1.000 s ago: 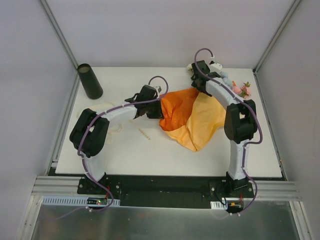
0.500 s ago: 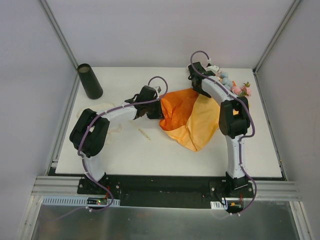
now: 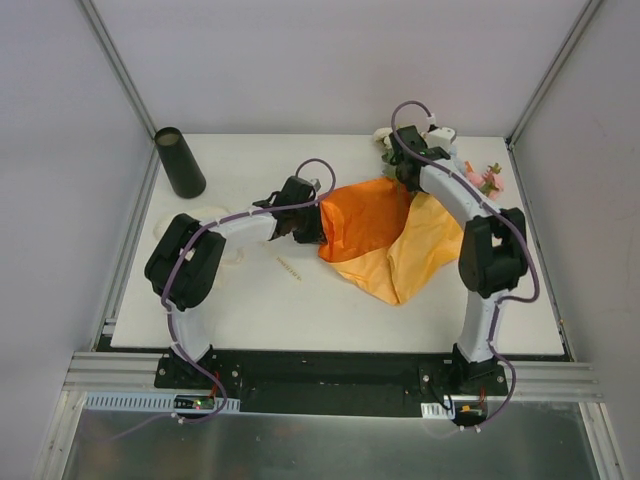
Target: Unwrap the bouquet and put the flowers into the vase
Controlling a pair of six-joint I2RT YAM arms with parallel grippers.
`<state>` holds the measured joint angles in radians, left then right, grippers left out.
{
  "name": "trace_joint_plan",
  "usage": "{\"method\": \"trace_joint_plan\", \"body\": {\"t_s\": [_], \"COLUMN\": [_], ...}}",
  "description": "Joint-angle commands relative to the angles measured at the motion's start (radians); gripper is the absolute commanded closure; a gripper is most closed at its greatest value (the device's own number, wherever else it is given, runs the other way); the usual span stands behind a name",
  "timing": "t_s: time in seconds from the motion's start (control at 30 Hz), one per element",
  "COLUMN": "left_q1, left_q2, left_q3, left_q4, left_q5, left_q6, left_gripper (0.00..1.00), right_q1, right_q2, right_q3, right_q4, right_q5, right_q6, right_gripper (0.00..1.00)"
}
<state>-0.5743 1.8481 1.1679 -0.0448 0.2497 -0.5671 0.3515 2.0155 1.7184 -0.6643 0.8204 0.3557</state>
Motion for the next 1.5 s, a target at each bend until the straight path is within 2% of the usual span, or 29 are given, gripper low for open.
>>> {"method": "trace_joint_plan", "body": {"t_s": [0.0,0.3,0.47,0.5,0.53,0.6,0.63,0.67,0.77,0.9,1.1,1.33,1.47], "left_q1": [0.011,0.063,0.073,0.071,0.073,0.073,0.073,0.071,0.068,0.045,-0.031,-0.13,-0.15], "left_q2": [0.02,0.063,0.066,0.059,0.05,0.019,-0.002,-0.022,-0.072,-0.099,-0.037,0.08,0.07], "left_q3": [0.027,0.075,0.099,0.098,0.095,0.087,0.088,0.095,0.127,0.191,0.243,0.271,0.273], "left_q4": [-0.055,-0.07,-0.069,-0.069,-0.07,-0.073,-0.075,-0.078,-0.087,-0.086,-0.034,0.063,0.063], "left_q5": [-0.038,-0.056,-0.04,-0.03,-0.029,-0.035,-0.033,-0.024,0.011,0.107,0.226,0.237,0.157], "left_q6": [-0.004,-0.028,-0.007,-0.004,-0.005,-0.005,-0.001,0.013,0.052,0.085,0.067,0.016,0.039], "left_gripper": [1.0,1.0,1.0,0.97,0.86,0.56,0.46,0.39,0.3,0.26,0.25,0.23,0.23], "right_q1": [-0.032,-0.196,-0.263,-0.263,-0.263,-0.26,-0.256,-0.252,-0.249,-0.249,-0.246,-0.246,-0.244], "right_q2": [-0.268,-0.678,-0.774,-0.779,-0.784,-0.788,-0.791,-0.799,-0.827,-0.87,-0.94,-0.988,-1.018], "right_q3": [-0.182,-0.607,-0.704,-0.697,-0.679,-0.655,-0.646,-0.645,-0.649,-0.655,-0.64,-0.597,-0.603], "right_q4": [0.047,0.117,0.144,0.144,0.143,0.14,0.134,0.132,0.141,0.147,0.143,0.126,0.12], "right_q5": [0.079,0.074,-0.003,-0.045,-0.102,-0.186,-0.207,-0.223,-0.326,-0.449,-0.526,-0.612,-0.618], "right_q6": [-0.037,0.034,0.043,0.045,0.055,0.072,0.084,0.091,0.08,0.058,0.062,0.052,0.042], "right_gripper": [1.0,1.0,1.0,1.0,0.95,0.84,0.82,0.79,0.7,0.65,0.63,0.59,0.57]}}
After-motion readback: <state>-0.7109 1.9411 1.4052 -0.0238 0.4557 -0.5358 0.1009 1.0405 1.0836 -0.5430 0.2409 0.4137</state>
